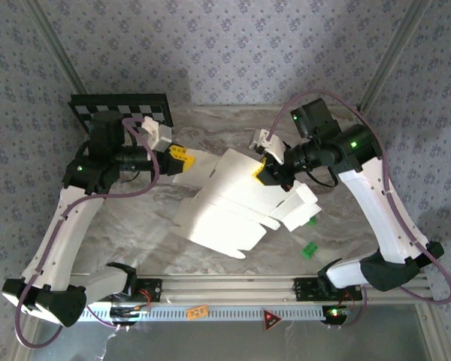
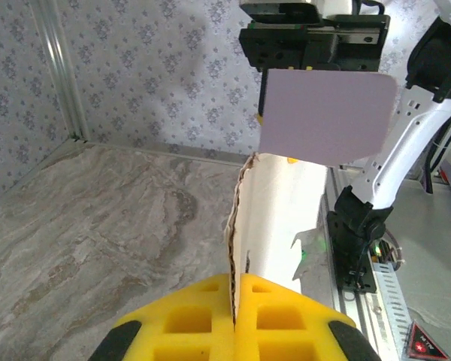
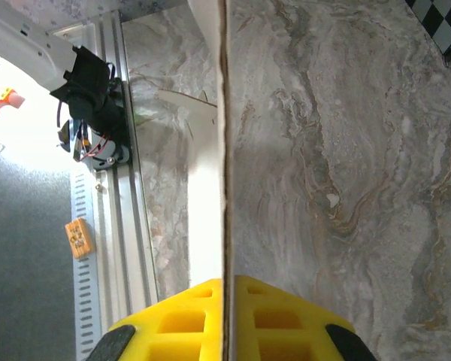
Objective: Fold the paper box
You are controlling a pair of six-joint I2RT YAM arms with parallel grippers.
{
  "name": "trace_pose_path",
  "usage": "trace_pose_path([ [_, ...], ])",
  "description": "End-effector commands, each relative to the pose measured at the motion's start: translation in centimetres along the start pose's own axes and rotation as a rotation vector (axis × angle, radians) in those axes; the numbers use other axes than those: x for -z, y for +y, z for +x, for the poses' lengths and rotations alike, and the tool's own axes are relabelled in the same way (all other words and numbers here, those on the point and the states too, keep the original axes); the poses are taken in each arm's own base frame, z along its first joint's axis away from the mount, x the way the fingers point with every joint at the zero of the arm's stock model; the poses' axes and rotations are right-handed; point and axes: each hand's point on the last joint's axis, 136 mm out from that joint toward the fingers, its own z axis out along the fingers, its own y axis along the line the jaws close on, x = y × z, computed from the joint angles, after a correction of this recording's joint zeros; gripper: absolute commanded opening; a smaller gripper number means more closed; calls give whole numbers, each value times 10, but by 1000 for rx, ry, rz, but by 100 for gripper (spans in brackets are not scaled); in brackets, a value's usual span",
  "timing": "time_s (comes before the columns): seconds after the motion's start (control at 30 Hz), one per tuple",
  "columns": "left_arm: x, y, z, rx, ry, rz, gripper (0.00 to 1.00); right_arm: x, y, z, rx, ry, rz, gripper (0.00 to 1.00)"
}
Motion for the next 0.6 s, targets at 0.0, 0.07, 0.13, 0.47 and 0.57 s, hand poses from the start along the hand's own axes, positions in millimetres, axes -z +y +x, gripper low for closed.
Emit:
trace_pose_path([
  [0.0,4,0,-11,-35,-31,-43,19,-1,0,2,-43,2,-2,0],
  [0.07,7,12,-13,-22,-41,-130,35,1,-5,-1,-67,-23,21,0],
  [0.13,11,23,-16,-10,-59,-222,49,1,-14,-6,-112,-68,51,0],
  [0.47,30,77,-4,197,-190,-539,60,-38,-88,-3,-648,-352,118,0],
  [0.57,25,84,8,255,-186,-544,60,-62,-113,12,-863,-443,104,0],
])
